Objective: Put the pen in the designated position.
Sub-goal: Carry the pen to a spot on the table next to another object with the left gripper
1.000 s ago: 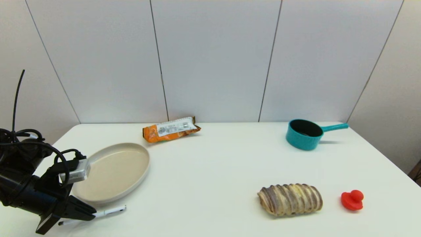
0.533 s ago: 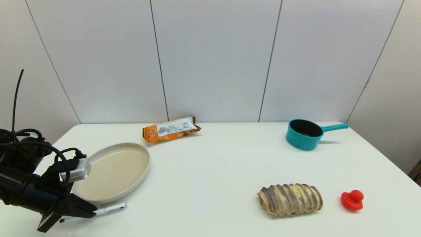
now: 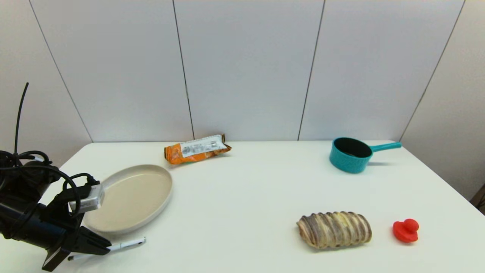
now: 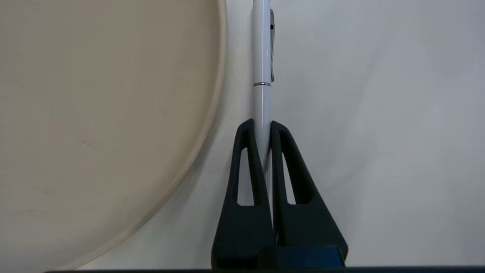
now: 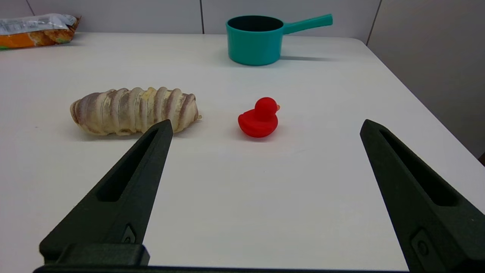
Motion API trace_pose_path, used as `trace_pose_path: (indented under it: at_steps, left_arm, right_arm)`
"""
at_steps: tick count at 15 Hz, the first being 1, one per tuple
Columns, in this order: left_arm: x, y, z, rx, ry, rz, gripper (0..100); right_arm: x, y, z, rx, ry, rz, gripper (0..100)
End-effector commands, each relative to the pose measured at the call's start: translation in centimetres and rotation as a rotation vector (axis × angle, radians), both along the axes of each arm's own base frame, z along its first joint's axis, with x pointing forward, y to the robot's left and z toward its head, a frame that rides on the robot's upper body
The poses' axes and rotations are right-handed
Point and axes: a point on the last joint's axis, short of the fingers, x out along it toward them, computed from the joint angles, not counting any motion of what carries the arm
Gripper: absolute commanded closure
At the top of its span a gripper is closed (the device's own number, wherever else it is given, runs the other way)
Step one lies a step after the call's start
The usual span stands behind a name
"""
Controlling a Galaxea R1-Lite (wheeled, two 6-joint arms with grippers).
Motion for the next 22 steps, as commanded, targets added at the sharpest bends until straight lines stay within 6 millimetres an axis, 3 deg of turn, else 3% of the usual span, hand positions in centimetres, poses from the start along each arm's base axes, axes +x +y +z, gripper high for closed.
trace_pose_path:
  at_steps: [1, 22]
  left_arm:
    - [-0.13, -0.03, -0.04, -0.004, 0.001, -0.006, 100]
    - [0.39, 0.07, -0.4, -0.006, 0.008, -0.009, 100]
  right_arm:
    - [0.01, 0.0, -0.02, -0.001, 0.0, -0.001, 0]
    - [0.02, 0.0, -0.02, -0.001, 0.002, 0.001, 0]
